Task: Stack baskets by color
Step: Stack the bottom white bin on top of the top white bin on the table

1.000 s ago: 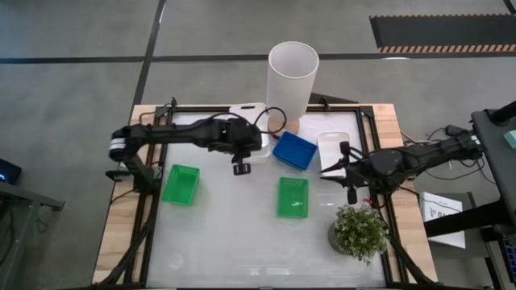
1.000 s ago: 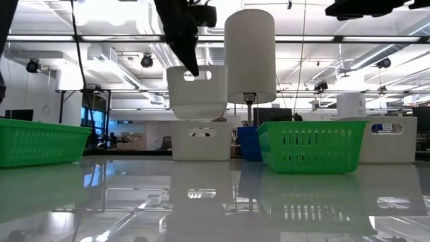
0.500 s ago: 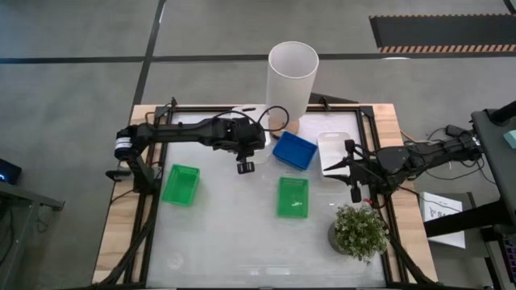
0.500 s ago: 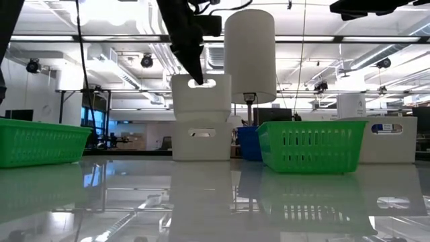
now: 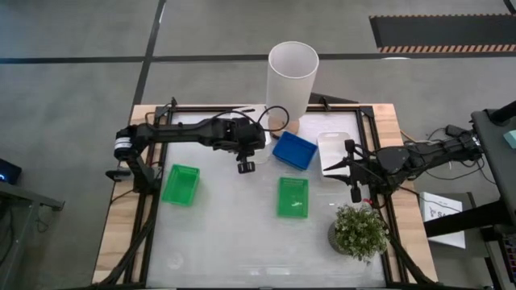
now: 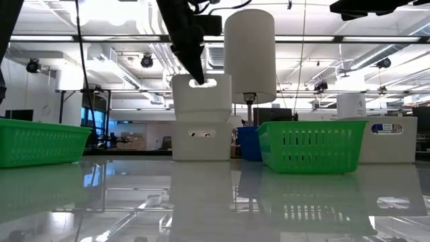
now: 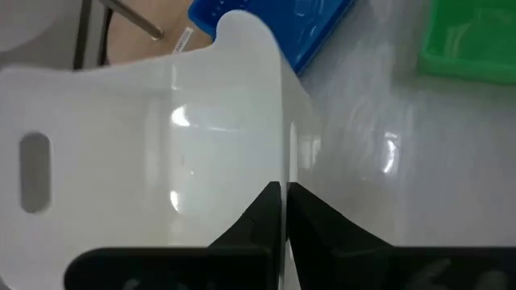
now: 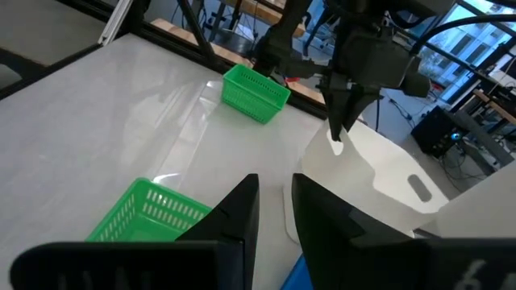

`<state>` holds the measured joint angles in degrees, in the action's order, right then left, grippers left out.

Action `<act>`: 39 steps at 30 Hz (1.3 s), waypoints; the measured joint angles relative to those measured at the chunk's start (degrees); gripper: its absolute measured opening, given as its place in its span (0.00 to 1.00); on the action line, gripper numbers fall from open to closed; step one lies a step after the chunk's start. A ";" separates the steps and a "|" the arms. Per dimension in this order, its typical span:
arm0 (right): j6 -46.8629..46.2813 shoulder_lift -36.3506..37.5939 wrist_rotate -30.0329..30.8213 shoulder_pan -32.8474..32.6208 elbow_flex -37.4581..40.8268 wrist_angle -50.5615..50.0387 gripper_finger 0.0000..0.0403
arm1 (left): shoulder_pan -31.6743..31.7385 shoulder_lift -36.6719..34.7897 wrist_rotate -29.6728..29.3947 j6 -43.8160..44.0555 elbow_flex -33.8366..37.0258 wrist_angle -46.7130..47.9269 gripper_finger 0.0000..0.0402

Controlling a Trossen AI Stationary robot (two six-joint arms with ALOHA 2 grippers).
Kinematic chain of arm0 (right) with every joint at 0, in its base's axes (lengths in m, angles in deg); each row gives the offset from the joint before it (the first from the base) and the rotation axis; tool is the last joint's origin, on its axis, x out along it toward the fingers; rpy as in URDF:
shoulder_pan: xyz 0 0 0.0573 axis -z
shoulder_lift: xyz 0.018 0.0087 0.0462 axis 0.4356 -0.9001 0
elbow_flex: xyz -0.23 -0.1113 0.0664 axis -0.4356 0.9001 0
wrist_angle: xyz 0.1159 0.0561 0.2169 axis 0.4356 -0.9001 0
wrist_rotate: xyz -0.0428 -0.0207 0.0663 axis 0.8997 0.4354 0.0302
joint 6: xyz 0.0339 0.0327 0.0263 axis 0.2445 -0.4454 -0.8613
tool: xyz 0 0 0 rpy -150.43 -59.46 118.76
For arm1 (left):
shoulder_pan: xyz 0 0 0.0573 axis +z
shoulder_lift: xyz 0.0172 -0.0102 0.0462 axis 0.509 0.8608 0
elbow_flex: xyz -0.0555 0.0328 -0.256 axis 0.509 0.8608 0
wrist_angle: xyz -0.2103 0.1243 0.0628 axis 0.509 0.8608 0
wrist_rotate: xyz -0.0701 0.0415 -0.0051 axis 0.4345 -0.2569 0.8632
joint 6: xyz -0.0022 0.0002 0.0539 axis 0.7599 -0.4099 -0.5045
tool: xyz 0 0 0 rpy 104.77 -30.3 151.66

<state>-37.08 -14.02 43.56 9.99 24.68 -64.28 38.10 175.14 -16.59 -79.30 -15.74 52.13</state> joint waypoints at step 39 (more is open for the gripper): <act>-0.39 0.00 0.01 0.01 0.00 -0.05 0.17 | 0.00 -0.07 -0.71 1.88 5.10 -4.37 0.22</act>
<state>-37.47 -14.02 43.58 10.00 24.68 -64.33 38.11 175.08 -17.30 -77.43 -10.64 47.76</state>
